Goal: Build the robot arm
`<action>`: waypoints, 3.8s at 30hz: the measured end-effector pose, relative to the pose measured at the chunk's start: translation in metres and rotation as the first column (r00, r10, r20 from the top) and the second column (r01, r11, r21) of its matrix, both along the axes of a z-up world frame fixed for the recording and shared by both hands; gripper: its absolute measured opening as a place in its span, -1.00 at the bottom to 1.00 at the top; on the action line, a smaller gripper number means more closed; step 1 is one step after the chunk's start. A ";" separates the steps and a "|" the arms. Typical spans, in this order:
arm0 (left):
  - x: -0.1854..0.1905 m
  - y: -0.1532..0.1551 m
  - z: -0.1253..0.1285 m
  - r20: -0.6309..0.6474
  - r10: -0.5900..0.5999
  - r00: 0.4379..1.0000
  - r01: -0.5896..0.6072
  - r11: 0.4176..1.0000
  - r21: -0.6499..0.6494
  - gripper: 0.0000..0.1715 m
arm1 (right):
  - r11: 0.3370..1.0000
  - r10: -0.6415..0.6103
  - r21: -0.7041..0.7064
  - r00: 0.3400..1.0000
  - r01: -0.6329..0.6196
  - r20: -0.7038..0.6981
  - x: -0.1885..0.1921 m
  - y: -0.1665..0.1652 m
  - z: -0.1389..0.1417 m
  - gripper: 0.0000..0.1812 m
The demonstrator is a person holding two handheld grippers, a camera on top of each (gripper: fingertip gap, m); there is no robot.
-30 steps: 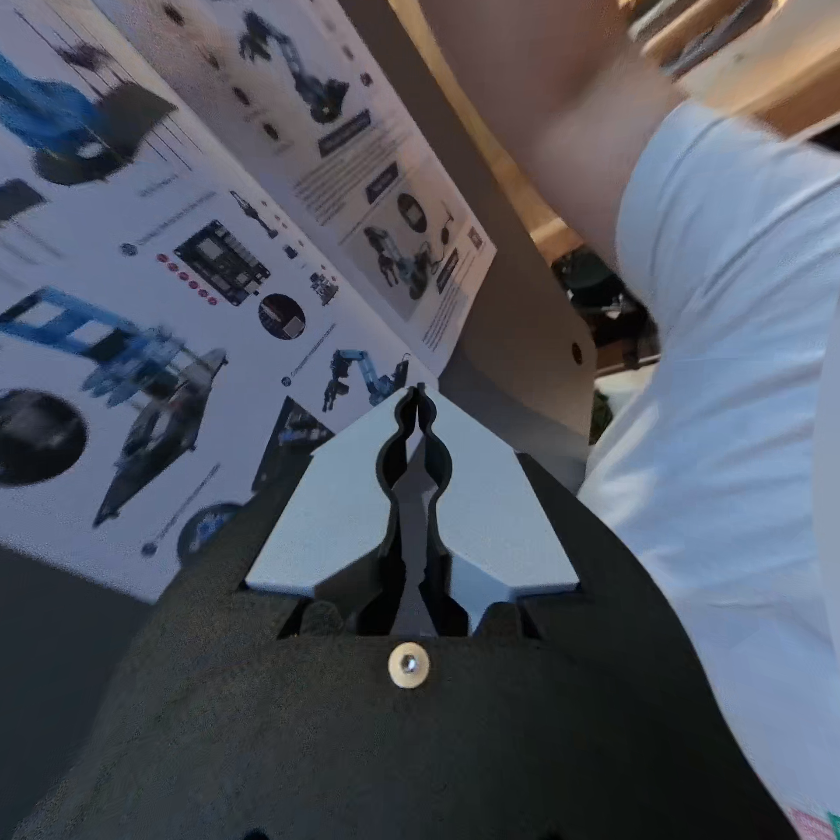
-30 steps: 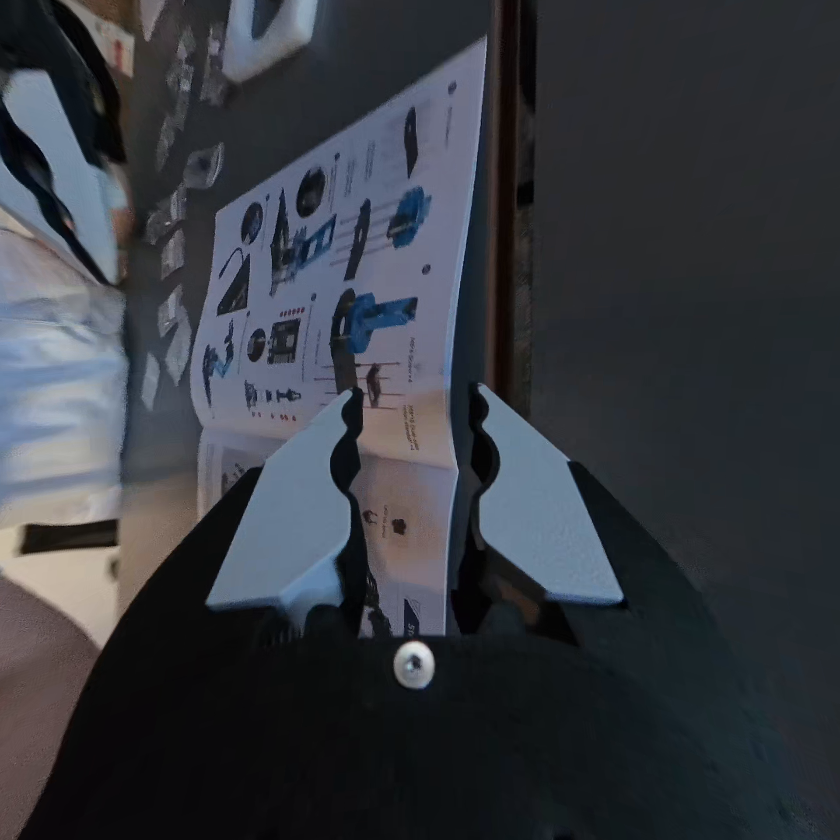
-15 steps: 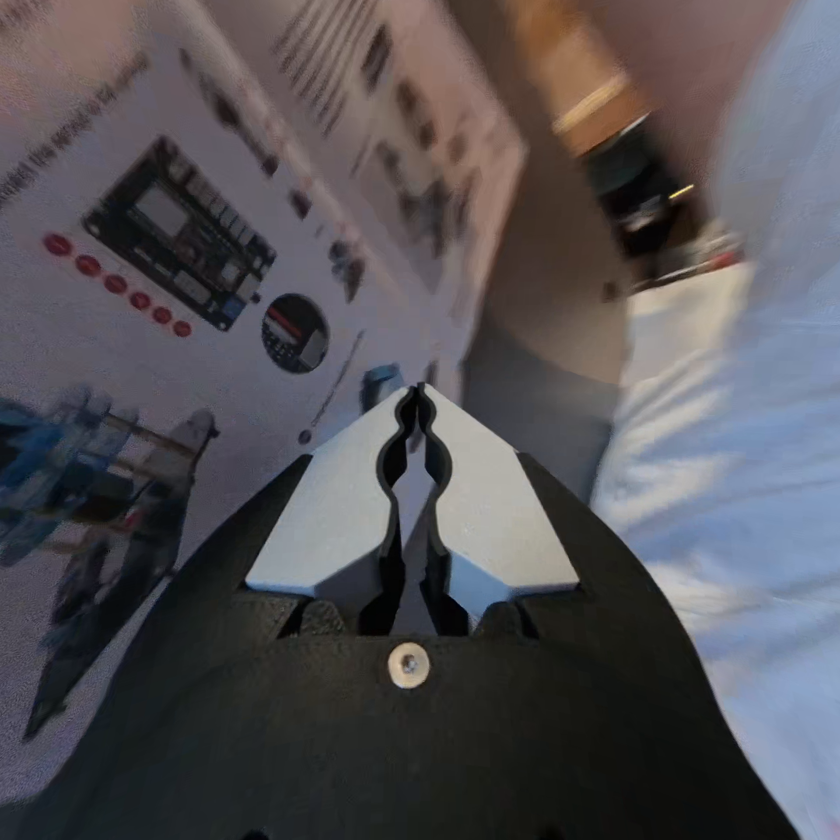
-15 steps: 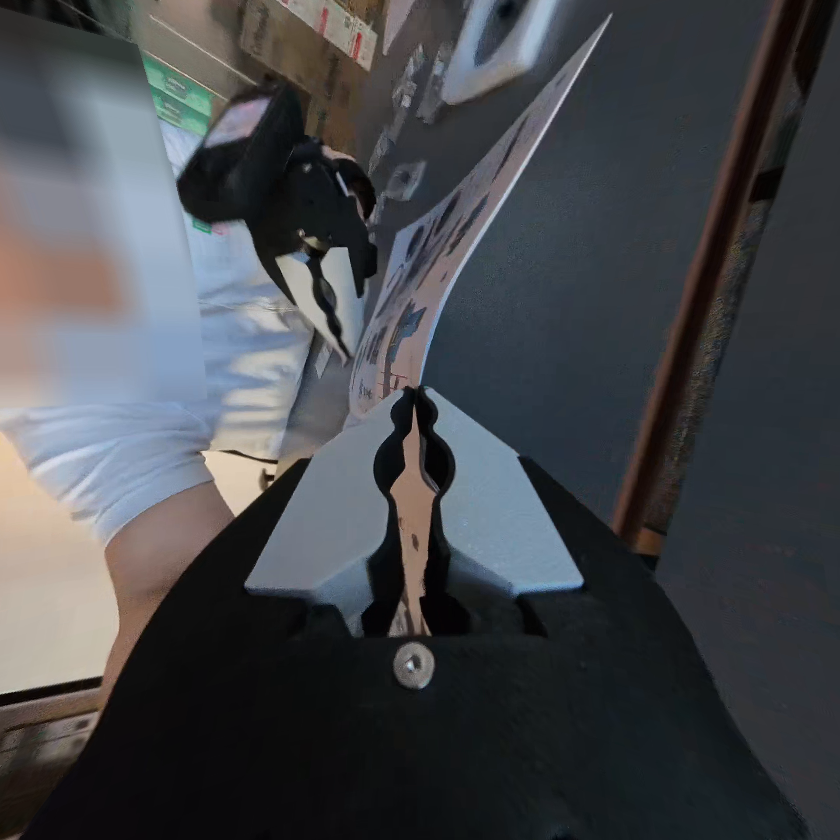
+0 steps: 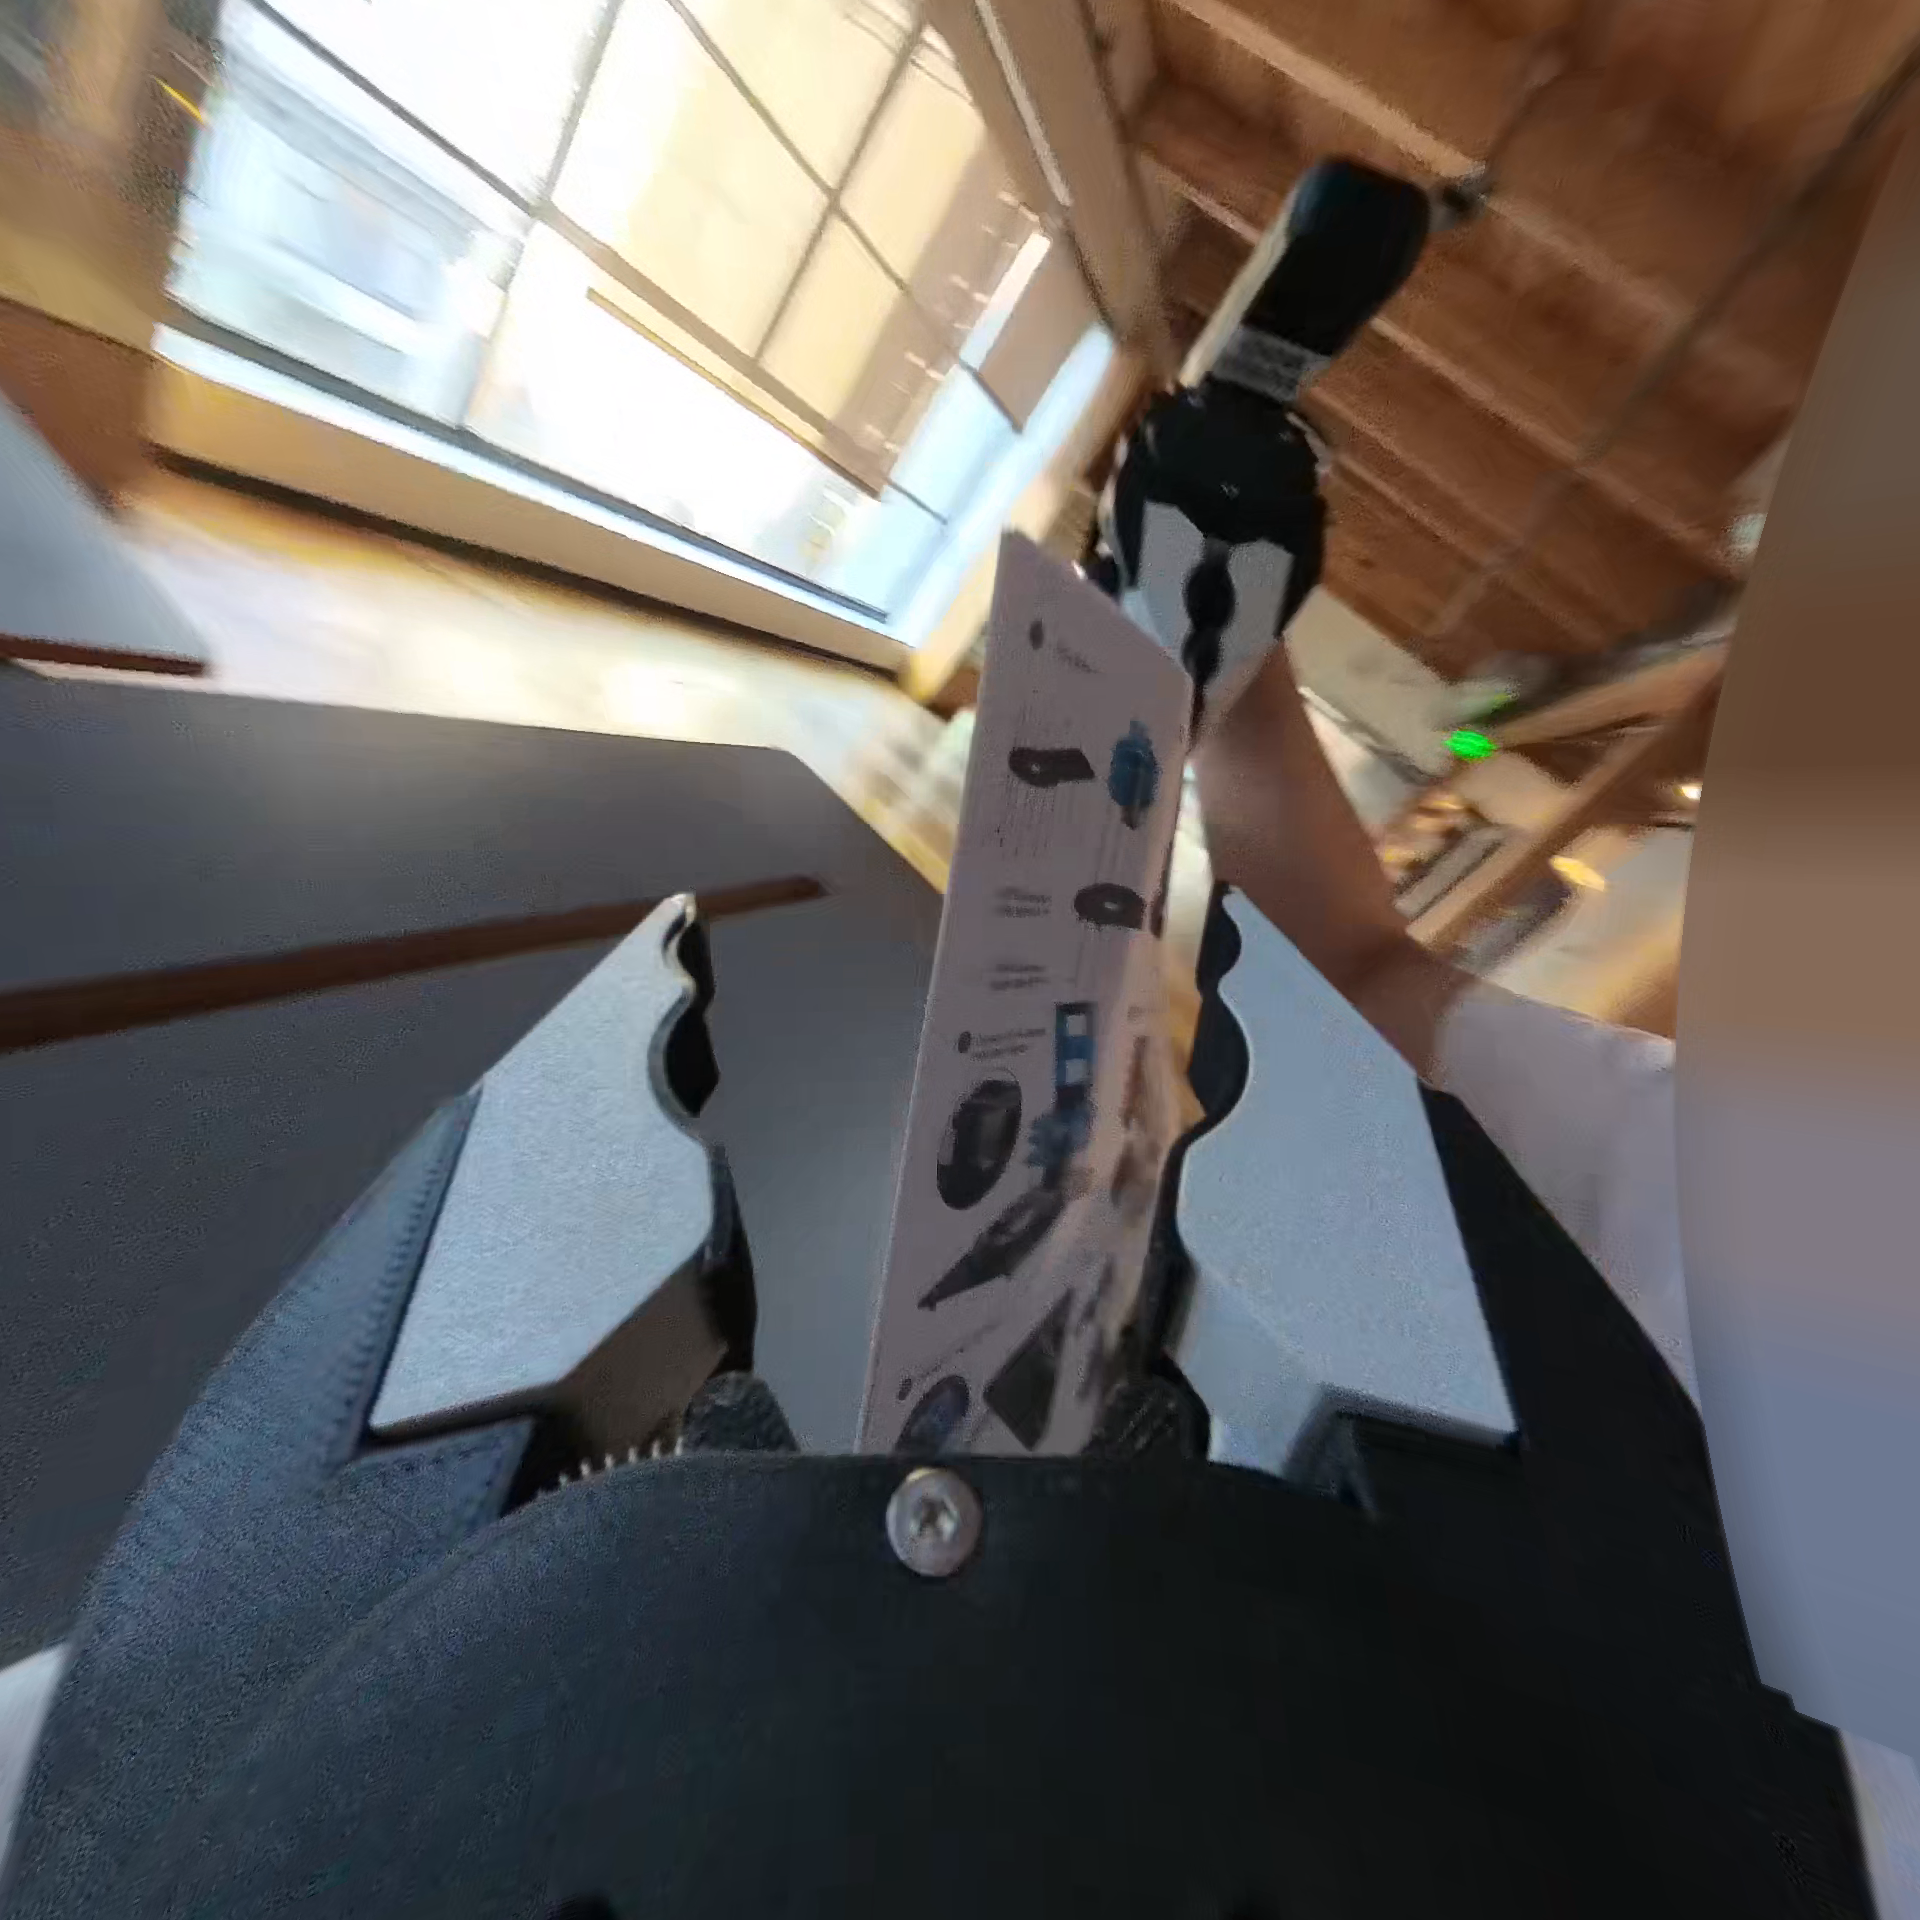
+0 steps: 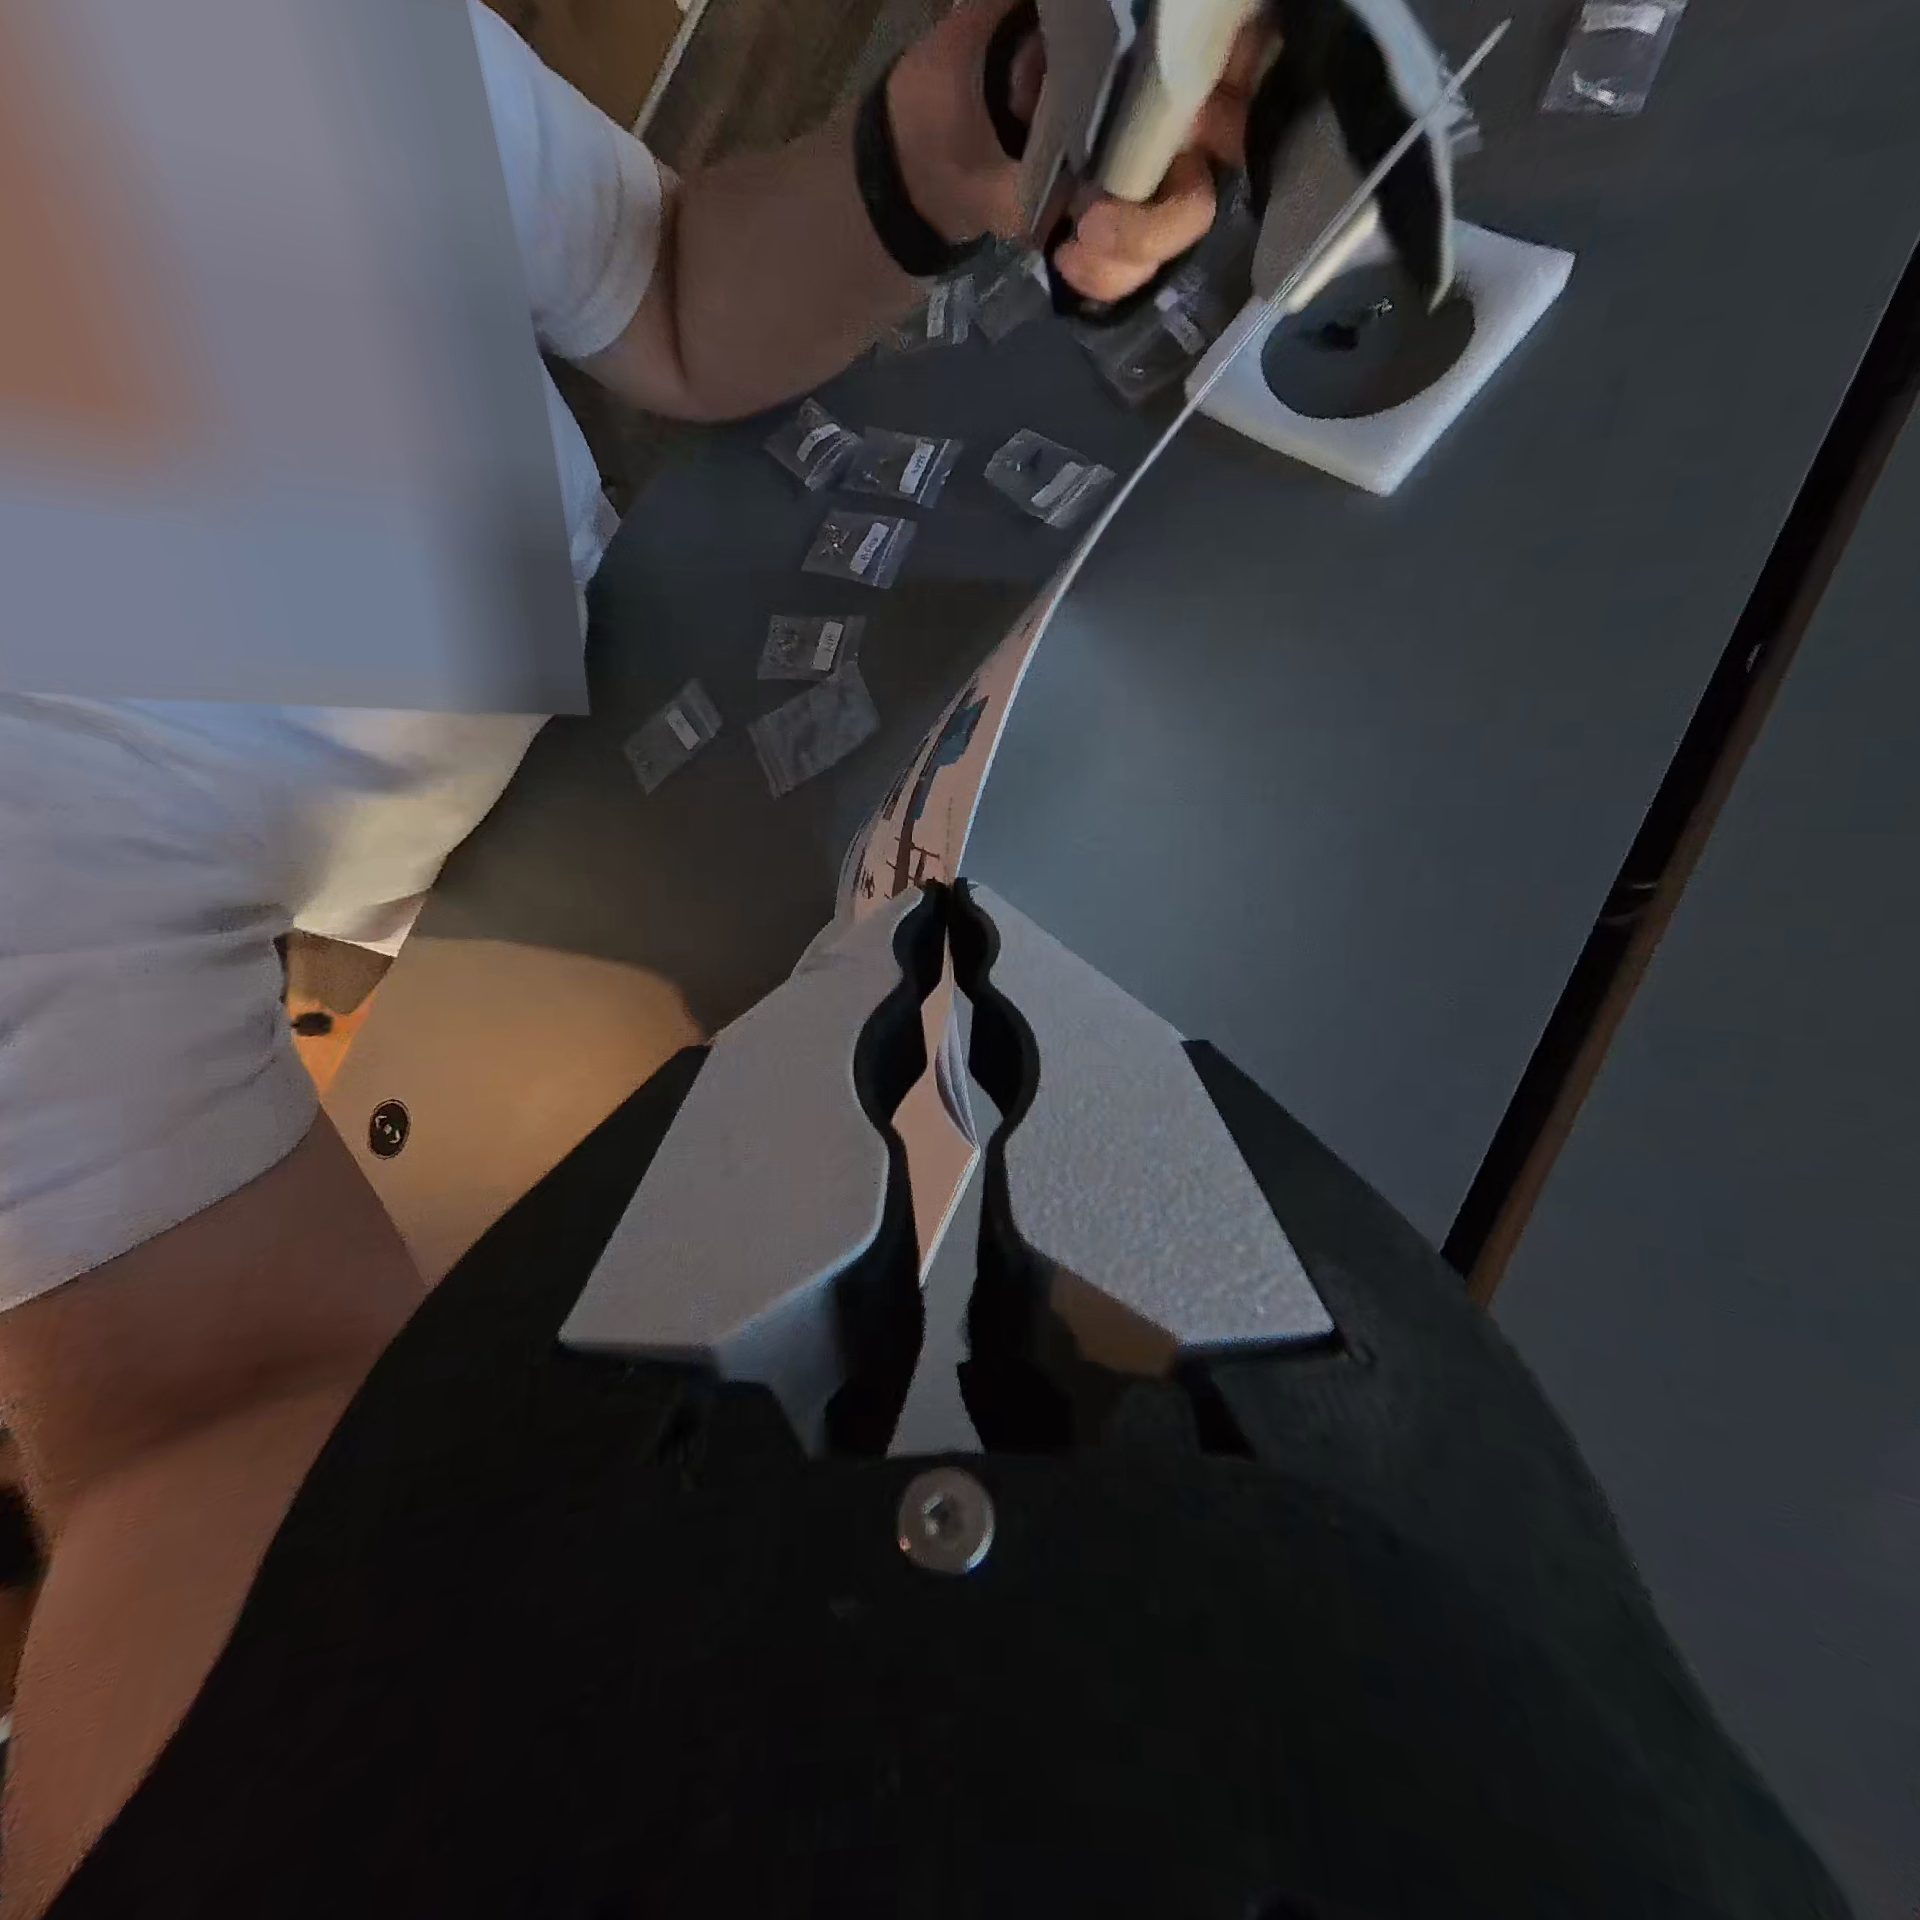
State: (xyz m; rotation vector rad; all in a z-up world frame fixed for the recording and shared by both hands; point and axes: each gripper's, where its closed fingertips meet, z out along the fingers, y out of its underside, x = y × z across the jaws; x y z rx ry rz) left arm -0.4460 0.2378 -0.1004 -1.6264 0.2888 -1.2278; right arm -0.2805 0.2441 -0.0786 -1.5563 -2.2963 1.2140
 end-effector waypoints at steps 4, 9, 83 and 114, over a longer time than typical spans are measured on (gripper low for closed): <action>0.026 -0.008 -0.024 -0.008 -0.169 0.986 0.169 0.984 -0.060 -0.12 | 0.999 0.023 0.034 0.998 -0.021 -0.054 0.001 -0.005 0.002 -1.00; 0.050 -0.032 -0.015 0.007 -0.329 0.944 0.329 0.944 -0.013 -1.00 | 0.999 0.017 0.034 0.996 -0.014 -0.085 0.002 0.004 -0.006 -1.00; 0.084 -0.062 0.009 -0.298 -0.265 0.917 0.330 0.924 0.195 -1.00 | 0.323 -0.868 -0.765 0.497 0.557 -0.004 0.186 -0.028 -0.155 -0.80; 0.115 -0.041 -0.097 -0.336 -0.215 0.917 0.116 0.950 -0.289 -1.00 | 0.104 -0.989 -0.720 0.145 0.686 -0.005 0.257 -0.047 -0.163 -1.00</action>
